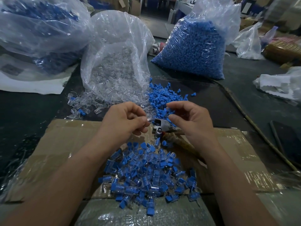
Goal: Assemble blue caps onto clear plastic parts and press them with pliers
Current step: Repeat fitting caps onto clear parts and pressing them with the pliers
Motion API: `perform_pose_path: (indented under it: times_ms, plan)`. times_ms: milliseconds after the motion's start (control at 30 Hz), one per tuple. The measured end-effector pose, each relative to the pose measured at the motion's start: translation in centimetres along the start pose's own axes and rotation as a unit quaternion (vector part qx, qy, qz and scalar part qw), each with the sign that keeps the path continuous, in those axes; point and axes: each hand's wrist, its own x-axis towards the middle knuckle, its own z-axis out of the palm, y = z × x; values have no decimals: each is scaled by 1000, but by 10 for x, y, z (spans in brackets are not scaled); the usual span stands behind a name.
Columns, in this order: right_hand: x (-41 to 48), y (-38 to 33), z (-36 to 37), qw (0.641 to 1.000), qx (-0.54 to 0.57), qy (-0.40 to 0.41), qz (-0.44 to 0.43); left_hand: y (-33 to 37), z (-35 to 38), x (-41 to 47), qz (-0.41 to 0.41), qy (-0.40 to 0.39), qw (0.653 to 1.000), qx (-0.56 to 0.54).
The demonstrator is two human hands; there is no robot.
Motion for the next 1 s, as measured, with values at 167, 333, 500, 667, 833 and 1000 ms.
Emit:
perform_pose_path:
  times_ms: [167,333,500,667,833,1000]
  plan:
    - [-5,-6,11,999,19,-26,-37,0,2,0,4,10,1000,2]
    - [-6,-6,15,998,43,-34,-26,-2,4,1,23,28,999,38]
    - [-9,-8,16,998,-5,-25,-52,-4,7,0,40,31,997,54]
    - [-10,-7,19,998,-32,-34,-51,-4,8,0,59,26,996,66]
    - [-11,-5,20,995,-67,-42,-60,-3,10,-3,66,14,994,81]
    - [-9,-6,16,995,-29,-29,-95,3,7,-4,32,-8,999,-8]
